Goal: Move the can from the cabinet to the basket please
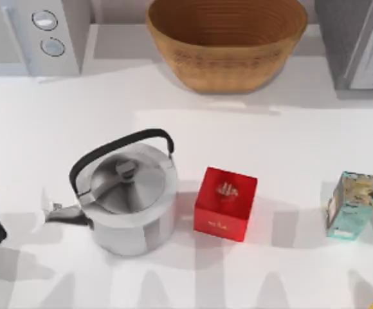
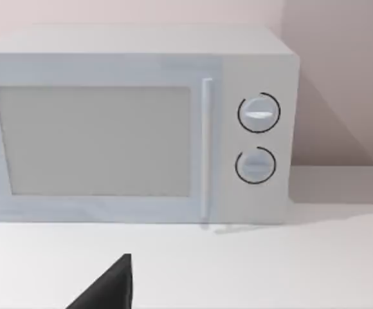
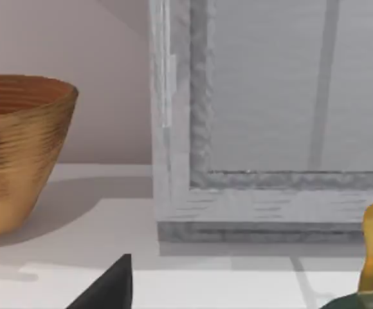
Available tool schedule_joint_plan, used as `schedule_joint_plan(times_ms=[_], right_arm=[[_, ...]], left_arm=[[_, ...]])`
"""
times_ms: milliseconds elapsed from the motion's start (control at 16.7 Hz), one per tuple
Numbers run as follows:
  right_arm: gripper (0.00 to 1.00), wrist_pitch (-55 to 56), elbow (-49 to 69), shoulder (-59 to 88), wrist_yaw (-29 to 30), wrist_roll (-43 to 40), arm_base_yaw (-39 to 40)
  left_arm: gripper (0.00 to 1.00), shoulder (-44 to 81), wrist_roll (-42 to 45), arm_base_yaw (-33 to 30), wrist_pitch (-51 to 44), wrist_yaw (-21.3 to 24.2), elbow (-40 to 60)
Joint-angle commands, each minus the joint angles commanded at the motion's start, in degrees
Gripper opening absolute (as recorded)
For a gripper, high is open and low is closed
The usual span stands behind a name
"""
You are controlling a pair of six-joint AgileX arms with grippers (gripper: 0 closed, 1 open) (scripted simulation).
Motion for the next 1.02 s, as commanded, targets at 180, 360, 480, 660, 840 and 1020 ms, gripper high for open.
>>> schedule_joint_plan(times_ms=[180, 360, 480, 660, 840, 1020], right_arm=[[1.0, -0.2, 0.6, 0.6, 0.1, 0.0, 0.1], [1.0, -1.8, 6.1, 5.7, 0.9, 0.1, 0.7], [1.0, -3.6, 12.7, 11.4, 1.8, 0.2, 1.6], [1.0, -7.0, 27.0, 22.3, 3.3, 0.3, 3.1], [1.0, -10.8, 44.5, 34.6, 5.1, 0.4, 4.8], [1.0, -14.7, 61.8, 46.8, 6.9, 0.6, 6.5]], left_arm=[[1.0, 0.0, 0.0, 0.0, 0.0, 0.0, 0.0], [1.0, 0.0, 0.0, 0.0, 0.0, 0.0, 0.0], [1.0, 0.0, 0.0, 0.0, 0.0, 0.0, 0.0], [1.0, 0.0, 0.0, 0.0, 0.0, 0.0, 0.0], [1.0, 0.0, 0.0, 0.0, 0.0, 0.0, 0.0], [1.0, 0.0, 0.0, 0.0, 0.0, 0.0, 0.0]])
